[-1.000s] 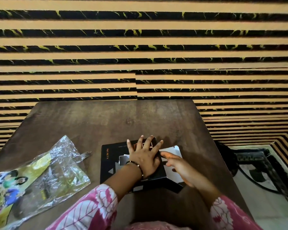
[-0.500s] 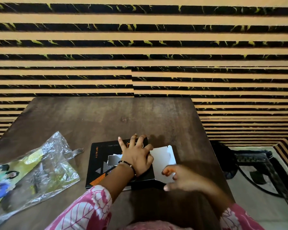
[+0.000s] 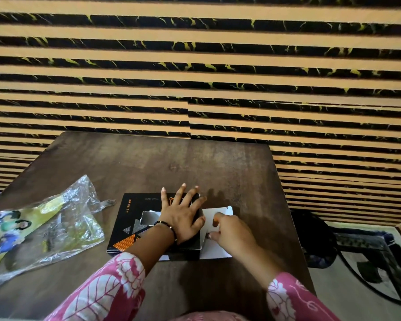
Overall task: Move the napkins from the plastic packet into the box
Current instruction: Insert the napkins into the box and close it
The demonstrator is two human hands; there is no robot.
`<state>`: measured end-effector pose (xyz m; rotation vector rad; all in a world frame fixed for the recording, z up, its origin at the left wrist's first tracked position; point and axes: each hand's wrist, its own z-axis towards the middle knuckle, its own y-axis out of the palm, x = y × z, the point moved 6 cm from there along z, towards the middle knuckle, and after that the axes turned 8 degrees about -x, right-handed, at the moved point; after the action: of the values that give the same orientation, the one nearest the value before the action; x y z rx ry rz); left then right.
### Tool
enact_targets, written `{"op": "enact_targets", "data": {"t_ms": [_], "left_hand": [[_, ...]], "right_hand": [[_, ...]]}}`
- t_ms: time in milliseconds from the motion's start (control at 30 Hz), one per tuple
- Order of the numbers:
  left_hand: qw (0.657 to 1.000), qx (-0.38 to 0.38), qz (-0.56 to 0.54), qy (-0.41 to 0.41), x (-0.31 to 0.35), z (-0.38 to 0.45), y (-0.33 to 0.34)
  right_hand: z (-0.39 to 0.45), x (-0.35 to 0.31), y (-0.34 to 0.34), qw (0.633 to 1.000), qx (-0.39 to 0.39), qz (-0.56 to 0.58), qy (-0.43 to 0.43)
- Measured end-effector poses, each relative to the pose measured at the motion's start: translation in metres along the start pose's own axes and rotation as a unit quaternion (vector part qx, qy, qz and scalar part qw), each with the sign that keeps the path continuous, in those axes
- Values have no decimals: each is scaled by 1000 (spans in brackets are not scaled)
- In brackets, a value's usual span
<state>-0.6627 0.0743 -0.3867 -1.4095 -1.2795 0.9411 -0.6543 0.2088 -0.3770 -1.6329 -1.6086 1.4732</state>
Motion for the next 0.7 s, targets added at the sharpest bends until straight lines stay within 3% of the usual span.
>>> {"op": "enact_targets", "data": {"t_ms": [167,300,400,500,533,600,633,700], "left_hand": [[999,-26,6,19,3,-4,-2],[1000,-17,-1,12,1,-3,-3],[1000,-24,6,0,3,-3,-3],[1000,-19,4,-5,3,-2,-4],[1000,-16,2,-4,3,-2,-4],[1000,-13,7,1,2,-2,-3],[1000,-13,10,3,2,-1,-3],[1000,-13,5,3,1,0,-1]], "right_hand": [[15,-7,10,999,-36,4,-18],[24,6,20,990,-70,121,-30],[19,22,15,980,17,192,-44],[3,49,9,973,139,183,33],[-1,59,12,962,141,222,77],[-6,68,23,906,91,386,145],[-7,66,28,877,62,451,153],[-5,60,34,868,34,477,133]]}}
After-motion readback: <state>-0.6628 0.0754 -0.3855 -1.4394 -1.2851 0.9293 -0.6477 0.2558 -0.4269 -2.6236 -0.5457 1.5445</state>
